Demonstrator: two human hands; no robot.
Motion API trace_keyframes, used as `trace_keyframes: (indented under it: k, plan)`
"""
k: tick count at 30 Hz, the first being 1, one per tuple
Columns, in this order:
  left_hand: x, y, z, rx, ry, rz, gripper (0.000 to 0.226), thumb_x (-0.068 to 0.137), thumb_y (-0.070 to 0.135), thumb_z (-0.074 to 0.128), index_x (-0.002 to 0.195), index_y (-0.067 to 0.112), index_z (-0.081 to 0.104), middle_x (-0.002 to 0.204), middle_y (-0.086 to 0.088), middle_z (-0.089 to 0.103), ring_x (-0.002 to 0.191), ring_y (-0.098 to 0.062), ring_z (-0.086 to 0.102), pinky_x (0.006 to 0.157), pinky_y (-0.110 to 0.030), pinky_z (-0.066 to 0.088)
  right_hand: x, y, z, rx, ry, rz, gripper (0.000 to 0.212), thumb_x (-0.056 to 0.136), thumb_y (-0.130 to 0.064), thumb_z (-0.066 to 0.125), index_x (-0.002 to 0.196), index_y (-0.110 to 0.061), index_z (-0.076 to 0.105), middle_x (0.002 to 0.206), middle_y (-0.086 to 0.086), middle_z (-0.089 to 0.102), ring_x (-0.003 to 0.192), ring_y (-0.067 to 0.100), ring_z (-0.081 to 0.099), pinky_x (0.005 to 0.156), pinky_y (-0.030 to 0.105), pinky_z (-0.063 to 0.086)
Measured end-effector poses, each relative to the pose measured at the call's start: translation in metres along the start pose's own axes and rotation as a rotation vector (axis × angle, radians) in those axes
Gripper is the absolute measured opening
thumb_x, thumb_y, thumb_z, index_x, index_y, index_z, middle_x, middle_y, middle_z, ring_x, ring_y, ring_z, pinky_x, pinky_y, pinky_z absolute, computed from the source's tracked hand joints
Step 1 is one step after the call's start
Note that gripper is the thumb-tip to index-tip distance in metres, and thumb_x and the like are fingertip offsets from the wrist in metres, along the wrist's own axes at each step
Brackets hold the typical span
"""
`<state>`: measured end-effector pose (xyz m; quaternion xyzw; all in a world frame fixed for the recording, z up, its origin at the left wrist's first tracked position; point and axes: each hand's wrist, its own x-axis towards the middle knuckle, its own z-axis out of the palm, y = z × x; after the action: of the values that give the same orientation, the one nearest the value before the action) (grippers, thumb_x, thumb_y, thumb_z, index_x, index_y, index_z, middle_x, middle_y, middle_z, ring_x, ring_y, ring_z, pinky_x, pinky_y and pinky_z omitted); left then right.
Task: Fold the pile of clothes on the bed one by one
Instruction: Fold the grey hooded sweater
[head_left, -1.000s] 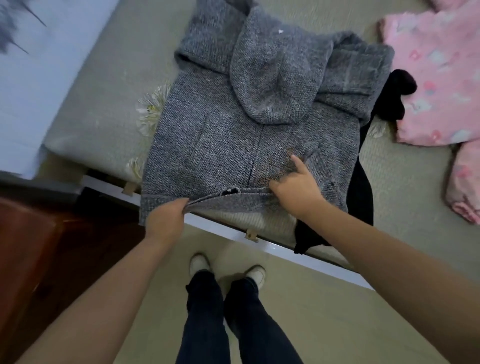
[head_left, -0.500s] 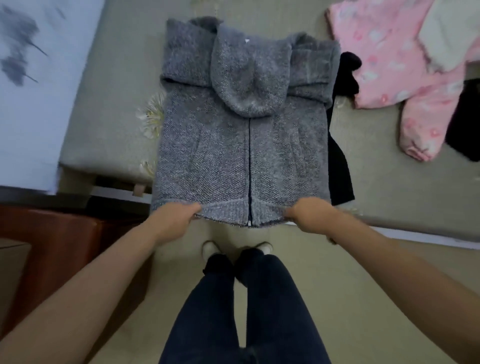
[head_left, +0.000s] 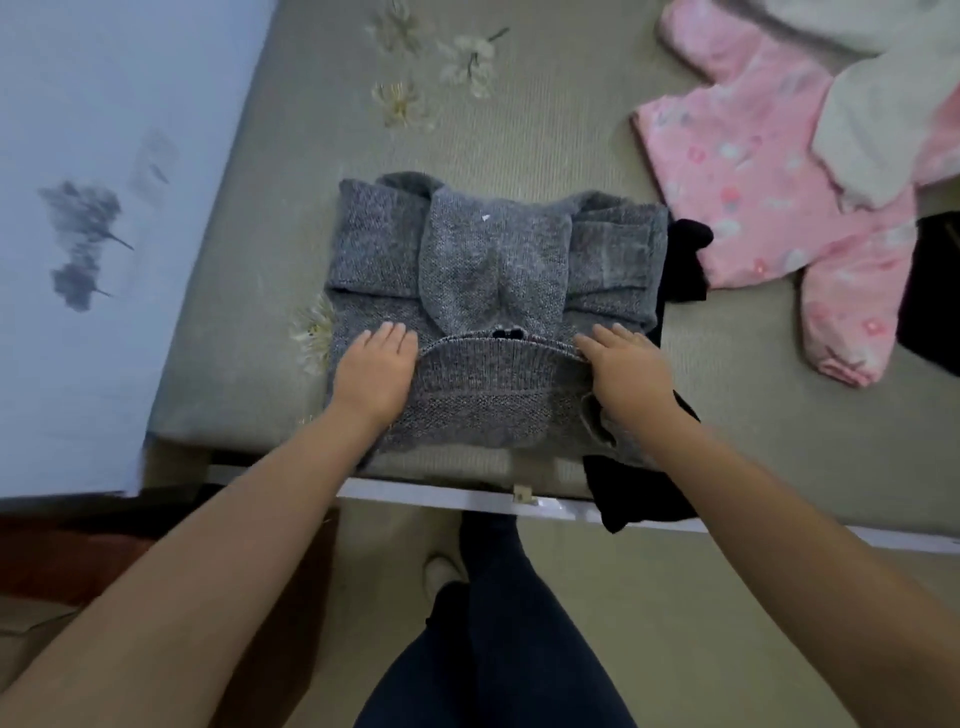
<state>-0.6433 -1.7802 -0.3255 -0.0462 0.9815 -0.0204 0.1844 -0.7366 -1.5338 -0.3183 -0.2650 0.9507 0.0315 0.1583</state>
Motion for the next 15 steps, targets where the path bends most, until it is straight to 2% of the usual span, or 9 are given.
trace_keyframes:
  k: [2,6,10,15]
  plan:
    - [0.03,-0.01,-0.013,0.034,0.005,0.001,0.048,0.098,0.007,0.022,0.145,0.005,0.011,0.154,-0.013,0.013,0.142,-0.023,0.013,0.114,-0.034,0.009,0.028,0.009,-0.006,0.007,0.043,0.002,0.046,0.095,-0.005,0.036,0.14,-0.016,0.036,0.147,0.007,0.035,0.136,0.028,0.028,0.11,0.039,0.02]
    - [0.087,-0.032,-0.044,0.031,0.075,0.017,0.047,0.099,0.007,0.022,0.145,0.003,0.013,0.153,-0.015,0.015,0.142,-0.024,0.015,0.114,-0.034,0.006,0.085,0.03,-0.029,0.004,0.076,-0.005,0.046,0.096,-0.007,0.037,0.14,-0.019,0.035,0.146,0.004,0.037,0.137,0.025,0.028,0.112,0.038,0.015]
    - [0.15,-0.046,-0.073,0.0,0.141,0.038,0.046,0.099,0.007,0.022,0.144,0.002,0.015,0.152,-0.017,0.015,0.142,-0.025,0.015,0.115,-0.034,0.004,0.143,0.055,-0.057,-0.056,0.102,-0.032,0.047,0.096,-0.01,0.038,0.141,-0.022,0.034,0.148,-0.001,0.033,0.141,0.023,0.018,0.114,0.039,0.001]
    - [0.235,-0.054,-0.097,0.043,0.189,0.091,0.049,0.098,0.007,0.026,0.145,0.003,0.013,0.153,-0.015,0.014,0.142,-0.025,0.013,0.116,-0.035,0.004,0.217,0.082,-0.091,-0.189,0.034,0.005,0.048,0.093,-0.013,0.042,0.138,-0.028,0.036,0.148,-0.005,0.033,0.143,0.022,0.011,0.114,0.047,-0.003]
